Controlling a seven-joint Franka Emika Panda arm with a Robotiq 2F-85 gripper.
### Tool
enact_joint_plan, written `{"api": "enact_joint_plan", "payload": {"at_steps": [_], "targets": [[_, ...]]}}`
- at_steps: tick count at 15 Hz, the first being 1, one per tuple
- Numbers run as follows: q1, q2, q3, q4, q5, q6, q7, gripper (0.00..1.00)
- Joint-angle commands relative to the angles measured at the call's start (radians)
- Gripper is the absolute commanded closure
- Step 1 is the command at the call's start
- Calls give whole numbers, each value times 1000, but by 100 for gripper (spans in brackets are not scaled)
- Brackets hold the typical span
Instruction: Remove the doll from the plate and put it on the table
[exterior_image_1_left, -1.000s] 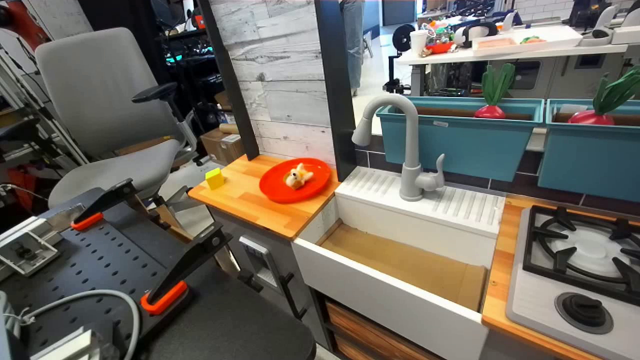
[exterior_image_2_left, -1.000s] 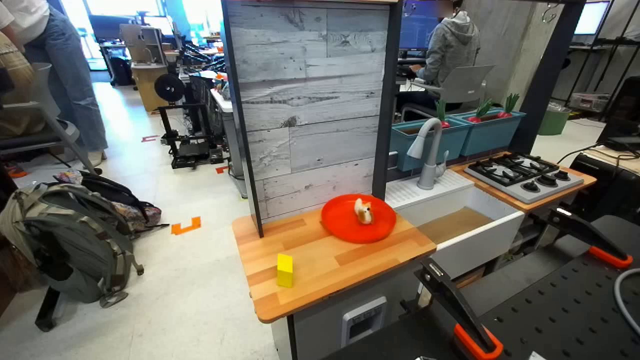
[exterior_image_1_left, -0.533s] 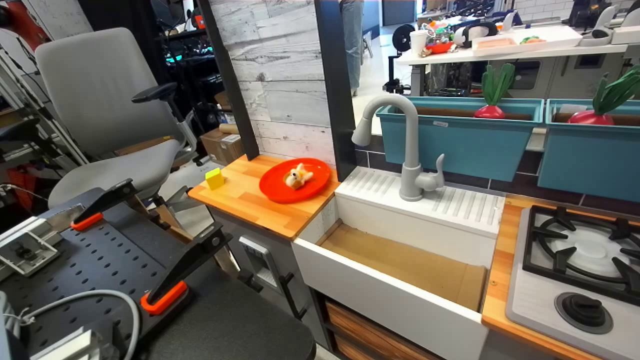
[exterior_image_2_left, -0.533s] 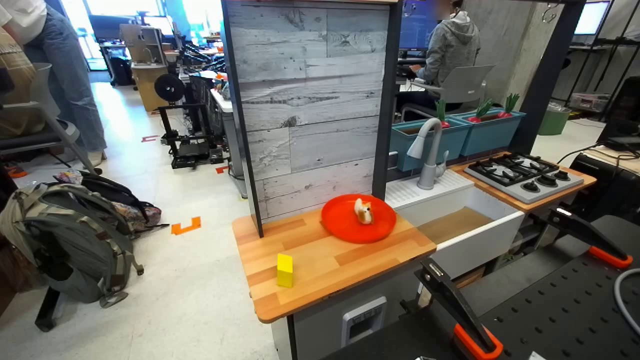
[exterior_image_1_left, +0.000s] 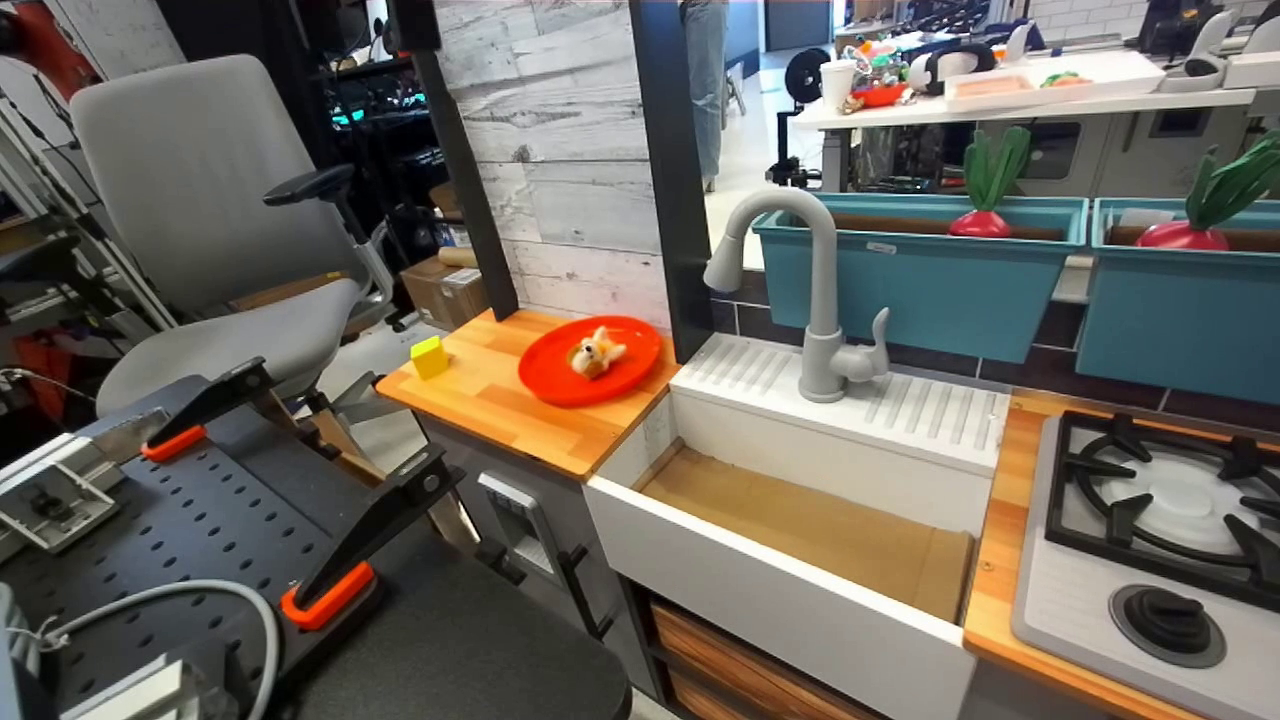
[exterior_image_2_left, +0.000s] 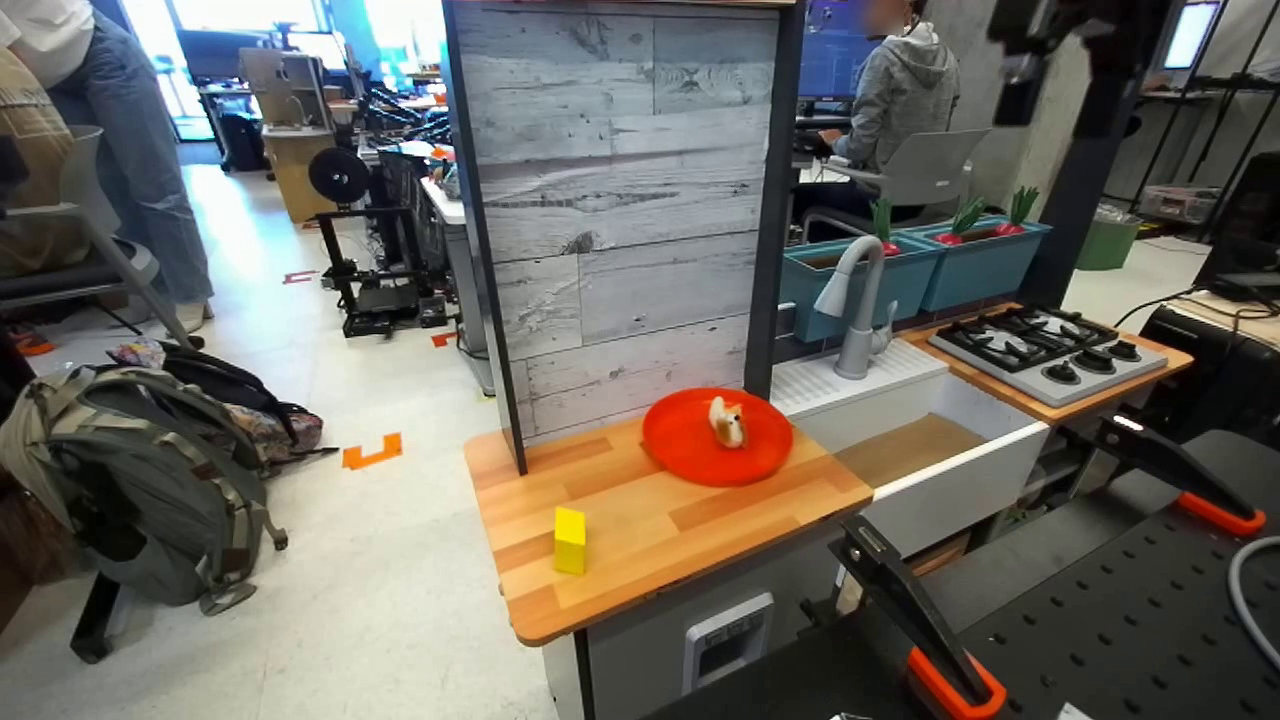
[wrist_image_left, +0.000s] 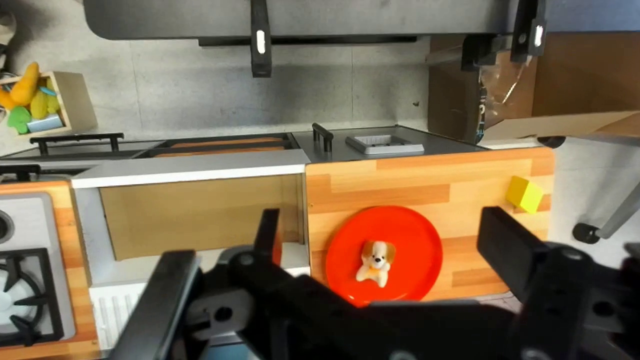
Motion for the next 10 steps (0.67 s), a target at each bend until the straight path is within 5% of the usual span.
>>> {"api": "enact_joint_plan", "payload": {"at_steps": [1,10], "targets": [[16,248,68,129,53,109,49,0],[9,813,165,564,78,204,216,0]]}}
